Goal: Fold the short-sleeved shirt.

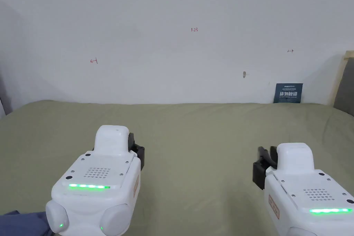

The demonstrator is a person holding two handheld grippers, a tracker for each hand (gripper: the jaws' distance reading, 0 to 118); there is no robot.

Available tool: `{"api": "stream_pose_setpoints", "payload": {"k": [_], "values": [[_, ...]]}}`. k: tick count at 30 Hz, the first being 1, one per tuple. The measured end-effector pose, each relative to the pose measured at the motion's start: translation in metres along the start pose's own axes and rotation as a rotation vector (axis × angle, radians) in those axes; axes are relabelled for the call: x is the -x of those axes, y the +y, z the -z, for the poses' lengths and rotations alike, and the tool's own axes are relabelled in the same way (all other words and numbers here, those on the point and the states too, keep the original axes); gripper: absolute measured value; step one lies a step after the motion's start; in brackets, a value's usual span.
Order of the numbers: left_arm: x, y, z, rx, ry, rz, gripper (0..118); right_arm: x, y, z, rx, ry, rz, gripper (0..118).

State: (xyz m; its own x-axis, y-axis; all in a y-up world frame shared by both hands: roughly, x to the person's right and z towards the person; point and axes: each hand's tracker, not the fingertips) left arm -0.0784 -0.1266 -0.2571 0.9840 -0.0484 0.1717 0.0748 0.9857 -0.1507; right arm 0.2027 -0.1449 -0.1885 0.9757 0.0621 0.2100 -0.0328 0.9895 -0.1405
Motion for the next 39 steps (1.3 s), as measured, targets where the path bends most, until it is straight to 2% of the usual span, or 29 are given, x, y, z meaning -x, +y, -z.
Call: {"api": "stream_pose_setpoints", "payload": {"k": [1, 2, 3, 4, 5, 7, 12, 18, 20, 22, 23, 25, 29, 31, 32, 34, 36, 37, 39], "values": [[-0.001, -0.001, 0.001, -0.001, 0.009, 0.002, 25, -0.001, 0.002, 0.001, 0.008, 0.008, 0.003, 70], [-0.001, -0.001, 0.003, 0.003, 0.012, -0.002, 61, -0.002, 0.003, 0.003, 0.027, 0.015, 0.005, 102], [0.001, -0.002, 0.007, 0.047, -0.001, -0.023, 106, -0.002, 0.003, 0.002, 0.025, 0.012, 0.006, 118], [0.003, -0.004, 0.009, 0.051, -0.037, -0.07, 118, -0.003, 0.003, -0.002, -0.02, -0.003, 0.004, 118], [0.006, -0.004, 0.006, 0.008, -0.062, -0.081, 118, -0.002, 0.004, -0.003, -0.012, -0.006, -0.013, 118], [0.005, -0.004, 0.0, 0.024, -0.01, -0.034, 118, -0.001, 0.006, -0.006, -0.019, -0.021, -0.028, 118], [0.005, 0.007, 0.001, 0.04, 0.022, -0.041, 118, -0.005, 0.012, -0.005, -0.014, -0.013, -0.014, 118], [0.003, 0.013, -0.002, 0.049, -0.01, -0.026, 118, -0.006, 0.015, -0.004, -0.009, -0.003, -0.002, 118], [0.004, 0.017, -0.003, 0.049, -0.013, -0.028, 118, -0.004, 0.019, -0.003, 0.013, 0.0, 0.009, 118], [0.005, 0.016, -0.002, 0.053, -0.014, -0.036, 118, -0.006, 0.024, -0.004, 0.049, 0.044, 0.053, 118], [0.006, 0.017, -0.001, 0.062, -0.018, -0.037, 118, -0.004, 0.026, -0.006, 0.05, 0.026, 0.069, 118], [0.007, 0.017, 0.0, 0.075, -0.022, -0.028, 118, 0.001, 0.032, -0.008, 0.063, -0.018, 0.044, 118], [0.004, 0.014, -0.001, 0.076, -0.002, 0.01, 118, 0.012, 0.041, -0.013, 0.071, -0.018, -0.05, 118], [0.002, 0.013, -0.002, 0.076, -0.001, 0.011, 118, 0.024, 0.044, -0.016, 0.055, -0.083, -0.137, 118], [0.002, 0.015, 0.0, 0.081, -0.002, 0.007, 118, 0.027, 0.043, -0.017, 0.034, -0.098, -0.152, 118], [0.001, 0.014, -0.002, 0.083, -0.01, -0.003, 118, 0.03, 0.043, -0.017, 0.028, -0.079, -0.145, 118], [-0.001, 0.015, 0.0, 0.082, -0.01, -0.004, 118, 0.031, 0.044, -0.014, 0.043, -0.059, -0.102, 118], [-0.001, 0.015, 0.0, 0.081, -0.01, -0.001, 118, 0.032, 0.042, -0.014, 0.021, -0.081, -0.072, 118], [-0.002, 0.015, -0.001, 0.081, -0.012, -0.001, 118, 0.03, 0.042, -0.014, 0.022, -0.08, -0.086, 118]]}}
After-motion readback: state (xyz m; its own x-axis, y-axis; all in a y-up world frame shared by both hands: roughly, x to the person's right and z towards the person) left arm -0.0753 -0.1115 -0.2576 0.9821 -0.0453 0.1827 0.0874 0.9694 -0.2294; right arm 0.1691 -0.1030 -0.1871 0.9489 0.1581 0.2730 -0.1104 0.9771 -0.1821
